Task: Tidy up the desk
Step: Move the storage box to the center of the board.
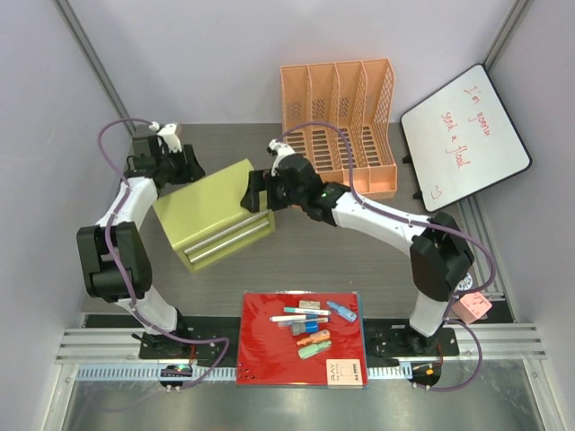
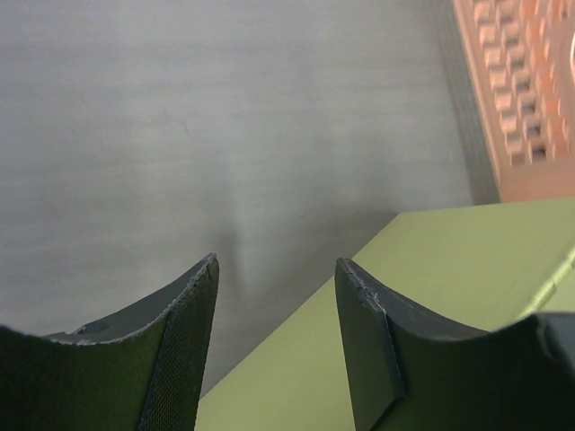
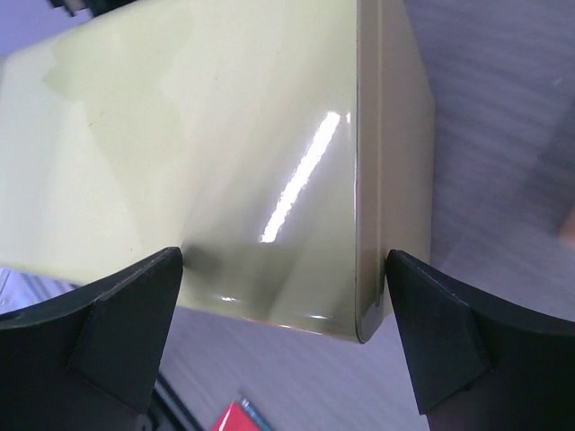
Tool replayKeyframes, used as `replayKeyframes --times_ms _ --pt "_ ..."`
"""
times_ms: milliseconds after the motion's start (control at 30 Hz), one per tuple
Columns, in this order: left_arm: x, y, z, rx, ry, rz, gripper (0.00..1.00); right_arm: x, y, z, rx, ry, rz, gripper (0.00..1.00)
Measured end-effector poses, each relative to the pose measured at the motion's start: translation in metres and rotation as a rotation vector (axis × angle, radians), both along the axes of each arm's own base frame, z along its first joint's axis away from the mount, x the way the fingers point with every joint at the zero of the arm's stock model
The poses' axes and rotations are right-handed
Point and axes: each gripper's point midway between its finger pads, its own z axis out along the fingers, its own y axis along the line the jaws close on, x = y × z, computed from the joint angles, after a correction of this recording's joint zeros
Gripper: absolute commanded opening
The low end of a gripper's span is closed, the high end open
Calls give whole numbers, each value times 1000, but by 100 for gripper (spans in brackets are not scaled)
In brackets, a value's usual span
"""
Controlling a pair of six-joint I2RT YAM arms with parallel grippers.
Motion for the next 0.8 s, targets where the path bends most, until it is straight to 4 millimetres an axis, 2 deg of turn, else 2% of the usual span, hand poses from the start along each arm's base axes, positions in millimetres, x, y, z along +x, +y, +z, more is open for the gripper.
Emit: replayKeyframes --times_ms 100,200,333,367,433,467,500,533,567,667,700,733,800 --pt "-30 -5 -14 -8 68 -19 55 -34 6 -1 2 17 52 100" --pt "-58 -12 -25 -24 131 -32 55 -52 10 0 10 28 84 100" --pt "-84 -22 -24 -33 181 -54 57 -51 13 5 29 15 87 100" --pt "-86 -24 -21 -32 186 -57 60 -50 12 5 30 14 83 100" --pt "-88 -24 -13 -30 190 -58 72 -42 8 7 29 14 68 100" --pt "-86 -23 -3 -29 185 -53 77 -35 6 10 28 8 55 100" --pt "-82 -22 8 -24 169 -50 87 -30 3 12 26 4 43 100" --pt "-75 -18 29 -28 143 -37 90 -23 0 15 18 -5 28 100" --pt "-67 -13 51 -24 95 -26 93 -16 -5 19 7 -17 7 100" --pt "-51 10 141 -17 -88 12 95 2 -20 38 -35 -73 -61 100" --pt "-51 18 173 0 -157 22 95 6 -27 45 -50 -87 -84 100" --pt "-56 24 195 22 -205 26 94 6 -34 54 -61 -99 -100 100" --pt "-78 34 231 82 -285 33 93 -4 -48 72 -68 -116 -115 100"
